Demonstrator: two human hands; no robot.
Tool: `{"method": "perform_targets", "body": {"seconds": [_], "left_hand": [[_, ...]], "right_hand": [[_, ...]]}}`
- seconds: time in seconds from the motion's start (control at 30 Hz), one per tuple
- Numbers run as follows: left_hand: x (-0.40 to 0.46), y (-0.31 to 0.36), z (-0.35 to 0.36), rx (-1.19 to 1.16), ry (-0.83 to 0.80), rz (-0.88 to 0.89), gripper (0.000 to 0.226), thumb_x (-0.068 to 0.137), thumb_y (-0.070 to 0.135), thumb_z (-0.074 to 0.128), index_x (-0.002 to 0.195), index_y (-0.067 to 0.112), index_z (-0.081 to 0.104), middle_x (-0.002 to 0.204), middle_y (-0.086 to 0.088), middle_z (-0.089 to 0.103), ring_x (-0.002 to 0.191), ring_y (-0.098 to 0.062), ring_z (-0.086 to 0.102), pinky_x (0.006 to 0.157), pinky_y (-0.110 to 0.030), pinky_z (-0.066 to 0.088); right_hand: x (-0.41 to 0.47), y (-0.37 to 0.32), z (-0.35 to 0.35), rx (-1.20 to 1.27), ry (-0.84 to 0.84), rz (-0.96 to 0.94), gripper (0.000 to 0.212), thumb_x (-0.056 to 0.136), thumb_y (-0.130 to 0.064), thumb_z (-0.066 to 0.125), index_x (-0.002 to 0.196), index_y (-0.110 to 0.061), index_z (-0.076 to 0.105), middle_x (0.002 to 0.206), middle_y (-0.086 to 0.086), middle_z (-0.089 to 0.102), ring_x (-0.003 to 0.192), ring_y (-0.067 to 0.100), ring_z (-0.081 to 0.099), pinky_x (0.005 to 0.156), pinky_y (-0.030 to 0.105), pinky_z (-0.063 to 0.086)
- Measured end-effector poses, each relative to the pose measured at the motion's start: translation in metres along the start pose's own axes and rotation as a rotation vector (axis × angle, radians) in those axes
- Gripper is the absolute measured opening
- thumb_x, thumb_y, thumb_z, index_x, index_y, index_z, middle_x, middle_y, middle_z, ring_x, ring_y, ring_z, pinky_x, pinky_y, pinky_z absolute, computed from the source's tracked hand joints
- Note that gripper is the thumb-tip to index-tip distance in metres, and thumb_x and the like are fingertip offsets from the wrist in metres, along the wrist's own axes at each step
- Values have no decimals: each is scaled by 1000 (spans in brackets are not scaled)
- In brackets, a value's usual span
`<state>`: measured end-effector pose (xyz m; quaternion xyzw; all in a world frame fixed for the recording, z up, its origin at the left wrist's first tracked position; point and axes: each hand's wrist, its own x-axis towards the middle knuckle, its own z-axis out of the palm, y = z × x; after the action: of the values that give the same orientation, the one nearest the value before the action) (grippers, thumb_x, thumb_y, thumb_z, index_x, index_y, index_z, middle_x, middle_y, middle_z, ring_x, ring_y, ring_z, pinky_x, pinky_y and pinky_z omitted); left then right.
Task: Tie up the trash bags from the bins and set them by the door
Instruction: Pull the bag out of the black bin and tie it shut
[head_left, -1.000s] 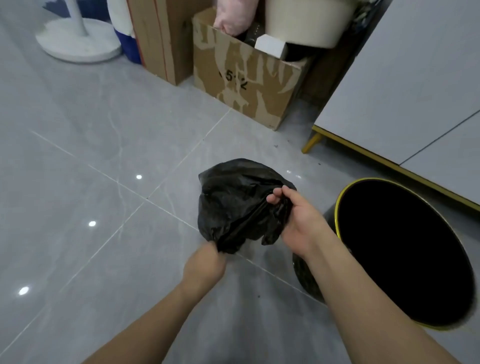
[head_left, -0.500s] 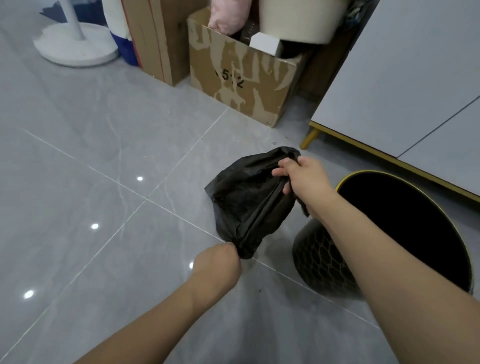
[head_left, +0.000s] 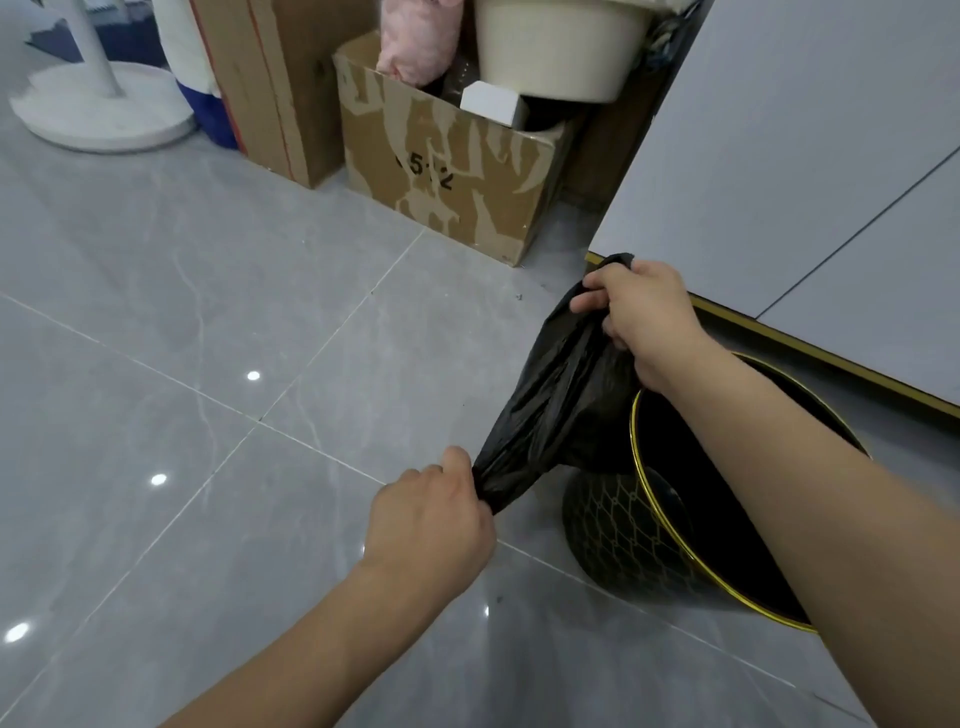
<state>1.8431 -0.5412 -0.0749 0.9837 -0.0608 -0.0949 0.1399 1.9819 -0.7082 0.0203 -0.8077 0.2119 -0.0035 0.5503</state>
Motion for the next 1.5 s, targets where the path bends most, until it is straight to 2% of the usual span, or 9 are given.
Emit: {"method": "perform_targets", "body": {"seconds": [0.2,0.4,0.6,0.77,0.83,1.0,1.1,1.27,1.5], "left_hand": [[-7,-19,-16,-57,66,229,25,89,34,28,91,22,49,86,5,60,78,-19,57,63,-34,45],[-11,-57,-23,-271,233,116,45,83,32,24,104,27,64,87,11,62,82,-13,57,69,-30,46],[-8,-84,-22,-262,212,60,8,92,23,46,95,27,52,65,5,57,63,-20,53,54,-33,40],[-5,-94,-29,-328,213,-2,13,89,18,54,87,28,61,67,13,56,65,-8,52,56,-28,41],[-4,-93,-34,-390,166,31,17,90,16,54,89,29,64,71,14,59,69,-6,55,63,-27,45],[10,-98,-52,-462,111,31,19,90,16,57,90,31,66,76,13,67,73,0,58,66,-22,46],[18,-99,-62,-478,33,55,19,90,13,55,89,31,61,79,18,69,75,1,61,69,-24,47],[29,-95,-78,-396,78,71,16,91,14,56,94,27,64,83,17,61,75,13,48,63,-8,34],[43,-83,-90,-439,-12,78,13,89,20,59,84,31,65,76,10,64,64,-2,54,61,-23,44]], "right_hand": [[-27,27,38,63,-290,232,34,96,-16,48,125,1,54,82,5,74,43,11,43,39,20,31],[-36,62,50,-103,-392,327,30,92,-8,53,122,-4,49,96,6,70,52,15,49,59,27,45],[-50,64,58,-130,-518,300,20,86,-6,65,106,-7,63,84,4,63,56,12,53,53,20,44],[-56,69,56,-87,-590,230,45,81,6,51,120,-12,61,119,4,64,98,12,60,79,21,49],[-59,76,56,-202,-712,184,57,75,-3,57,129,-23,55,125,-4,60,114,12,56,93,24,47],[-65,88,65,-685,-954,54,82,55,-49,80,128,-30,47,125,-9,56,114,14,56,100,36,47],[-69,88,80,-589,-895,-4,55,68,-39,81,113,-25,53,106,-8,64,98,11,61,88,28,51],[-67,80,88,-575,-762,-154,20,79,-28,70,76,-14,56,68,-3,56,65,14,54,63,27,46],[-47,50,52,-774,-756,-107,8,78,-13,62,73,-10,57,66,2,54,61,18,54,55,25,42]]}}
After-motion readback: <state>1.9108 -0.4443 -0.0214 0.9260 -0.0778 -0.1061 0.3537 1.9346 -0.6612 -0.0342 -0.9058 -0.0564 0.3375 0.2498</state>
